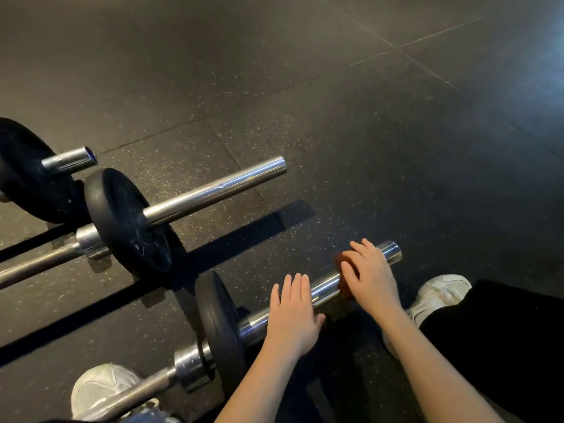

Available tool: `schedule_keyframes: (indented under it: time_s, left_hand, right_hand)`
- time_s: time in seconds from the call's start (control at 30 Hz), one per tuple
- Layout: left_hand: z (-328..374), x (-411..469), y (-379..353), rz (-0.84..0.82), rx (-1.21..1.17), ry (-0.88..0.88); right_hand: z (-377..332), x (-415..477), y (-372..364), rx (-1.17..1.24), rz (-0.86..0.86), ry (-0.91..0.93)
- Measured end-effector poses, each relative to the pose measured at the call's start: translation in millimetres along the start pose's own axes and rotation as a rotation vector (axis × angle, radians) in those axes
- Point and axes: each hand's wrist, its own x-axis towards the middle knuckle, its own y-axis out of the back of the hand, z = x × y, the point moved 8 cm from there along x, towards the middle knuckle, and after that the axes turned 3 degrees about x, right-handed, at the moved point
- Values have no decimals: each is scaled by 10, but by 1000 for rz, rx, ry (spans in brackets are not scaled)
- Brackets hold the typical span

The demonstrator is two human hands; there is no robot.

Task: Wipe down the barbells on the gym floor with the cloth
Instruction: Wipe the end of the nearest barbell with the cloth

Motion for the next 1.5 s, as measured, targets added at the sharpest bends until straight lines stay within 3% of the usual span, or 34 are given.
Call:
schedule_keyframes:
  time_s: [0.2,0.4,0.6,0.7,0.83,0.97,1.1,1.2,1.37,1.5]
  left_hand:
    - [-20,13,32,-70,110,-61]
    - [-20,-45,131,-77,197,-102]
    - [-225,-246,329,-32,328,-112]
    - [-211,-374,494,61,366,-118]
    - [-298,-653,748,158,398,-139]
    - [-634,-954,918,349,143,-71]
    - [-772,-1088,935,535,-142,-4]
    - [-886,-1091,891,544,-256,95]
    - [-971,-1123,805,555,-394,166]
    - [-996,-1129,769,552,-414,176]
  right_hand:
    - [156,-59,99,118,169,-230]
    - [-42,-235,-162,29,24,-64]
    - [-124,-286,-115,130,141,-212]
    - [-461,-497,-344,116,105,-95]
    - [-381,-372,-254,109,78,11]
    - [-373,-440,-227,180,181,-151]
    - [-948,-735,-563,124,119,43]
    - [-840,-615,-495,62,74,120]
    - [-852,-713,-521,93,128,-39]
    - [-1065,-871,-687,50,-58,185]
